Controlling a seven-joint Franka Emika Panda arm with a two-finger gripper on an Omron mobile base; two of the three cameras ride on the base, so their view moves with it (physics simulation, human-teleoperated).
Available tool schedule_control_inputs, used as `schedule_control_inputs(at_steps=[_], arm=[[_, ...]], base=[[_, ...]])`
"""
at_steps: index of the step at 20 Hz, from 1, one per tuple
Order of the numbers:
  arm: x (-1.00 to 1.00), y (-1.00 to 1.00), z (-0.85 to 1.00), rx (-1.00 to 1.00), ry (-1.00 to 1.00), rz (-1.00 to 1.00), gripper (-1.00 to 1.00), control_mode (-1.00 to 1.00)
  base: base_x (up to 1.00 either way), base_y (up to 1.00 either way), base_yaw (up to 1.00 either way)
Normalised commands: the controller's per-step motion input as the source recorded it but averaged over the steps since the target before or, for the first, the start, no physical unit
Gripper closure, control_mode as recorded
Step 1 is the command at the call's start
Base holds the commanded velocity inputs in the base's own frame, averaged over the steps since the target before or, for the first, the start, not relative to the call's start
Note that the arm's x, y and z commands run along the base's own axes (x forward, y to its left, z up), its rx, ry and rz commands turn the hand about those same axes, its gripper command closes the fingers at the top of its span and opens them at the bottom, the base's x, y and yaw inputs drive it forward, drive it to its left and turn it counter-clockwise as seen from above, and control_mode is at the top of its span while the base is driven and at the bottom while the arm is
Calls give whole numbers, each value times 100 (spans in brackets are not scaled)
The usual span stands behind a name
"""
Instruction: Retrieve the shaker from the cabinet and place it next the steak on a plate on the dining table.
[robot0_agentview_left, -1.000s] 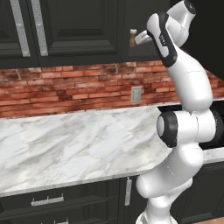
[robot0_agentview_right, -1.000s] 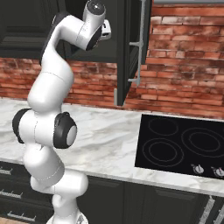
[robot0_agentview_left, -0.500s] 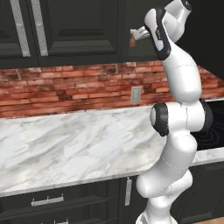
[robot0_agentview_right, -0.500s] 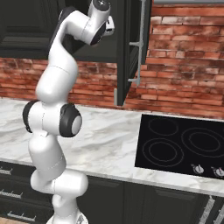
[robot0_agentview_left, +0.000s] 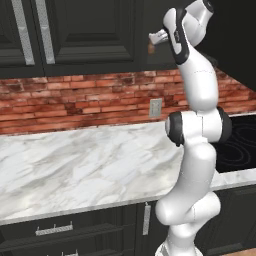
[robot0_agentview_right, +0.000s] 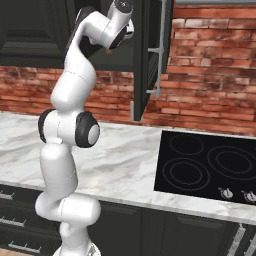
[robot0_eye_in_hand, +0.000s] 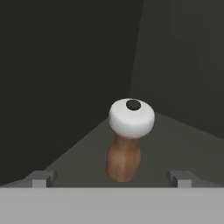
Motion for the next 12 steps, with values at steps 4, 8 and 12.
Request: schedule_control_inputs(at_steps=[4, 8, 12], arm=[[35, 0, 0, 0, 0, 7, -100, -100], [35, 0, 0, 0, 0, 7, -100, -100], [29, 0, 0, 0, 0, 6, -100, -100]], base=[[0, 0, 0], [0, 0, 0], [0, 0, 0]])
